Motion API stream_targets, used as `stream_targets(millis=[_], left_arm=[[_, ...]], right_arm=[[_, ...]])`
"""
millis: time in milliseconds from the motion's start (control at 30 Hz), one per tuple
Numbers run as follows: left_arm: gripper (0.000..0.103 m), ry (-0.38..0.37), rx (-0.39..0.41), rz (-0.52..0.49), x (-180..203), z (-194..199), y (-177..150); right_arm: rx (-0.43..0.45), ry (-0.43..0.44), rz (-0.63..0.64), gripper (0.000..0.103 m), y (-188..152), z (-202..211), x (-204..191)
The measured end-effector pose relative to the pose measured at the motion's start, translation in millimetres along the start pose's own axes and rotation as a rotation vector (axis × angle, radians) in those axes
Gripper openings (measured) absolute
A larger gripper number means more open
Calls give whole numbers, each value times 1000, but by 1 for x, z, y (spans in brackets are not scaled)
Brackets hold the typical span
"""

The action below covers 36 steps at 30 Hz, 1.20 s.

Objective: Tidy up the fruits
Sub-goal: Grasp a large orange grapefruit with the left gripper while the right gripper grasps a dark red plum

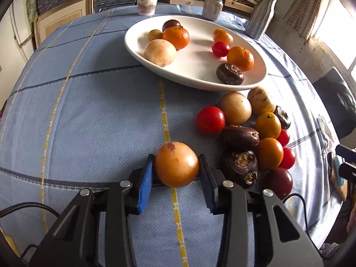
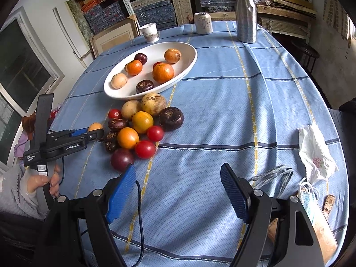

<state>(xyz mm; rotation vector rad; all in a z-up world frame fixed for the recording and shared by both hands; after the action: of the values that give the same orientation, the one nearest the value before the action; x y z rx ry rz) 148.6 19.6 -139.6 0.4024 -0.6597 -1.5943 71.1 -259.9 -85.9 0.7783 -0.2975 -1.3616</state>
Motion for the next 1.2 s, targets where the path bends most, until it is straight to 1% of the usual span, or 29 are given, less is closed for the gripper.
stream_targets(millis=[167, 333, 467, 600, 667, 767, 800, 867, 967, 1033, 1200], left_arm=[[39, 34, 48, 38, -15, 30, 2], [39, 91, 73, 82, -38, 61, -7], [39, 130, 69, 117, -55, 77, -21], [39, 164, 67, 135, -65, 90, -32], [39, 176, 67, 137, -68, 94, -35], [39, 188, 67, 153, -74, 101, -40], [39, 191, 67, 154, -74, 102, -41], [39, 193, 65, 157, -75, 103, -42], [39, 188, 64, 152, -71, 102, -41], [39, 182, 65, 143, -69, 101, -40], [39, 171, 64, 135, -67, 98, -36]], right_arm=[[-27, 54, 30, 79, -1, -14, -17], [-87, 121, 145, 79, -8, -43, -56], [-110, 159, 203, 74, -11, -57, -79], [-129, 179, 187, 67, -11, -69, -84], [-108, 176, 196, 67, -8, -70, -85], [-103, 174, 216, 65, -6, -71, -90], [-104, 184, 211, 57, -6, -71, -91], [-100, 207, 207, 56, -6, -67, -92], [-114, 198, 203, 56, -10, -69, -88], [-115, 203, 175, 54, -12, -69, -84], [-119, 213, 170, 52, -13, -68, -85]])
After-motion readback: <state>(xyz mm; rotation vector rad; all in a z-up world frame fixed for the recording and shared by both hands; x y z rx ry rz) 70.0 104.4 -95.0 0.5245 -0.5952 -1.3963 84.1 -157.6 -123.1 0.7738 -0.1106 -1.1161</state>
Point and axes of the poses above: each gripper's, at about its wrist camera, not at the fingertips, and z roughly against the way its jaws point, x to its right, y to its top, the point moved 4 cm from there along -z, roughly the way its jaws point, and after that the axes turned 10 degrees about x, right-handed, at the moved point
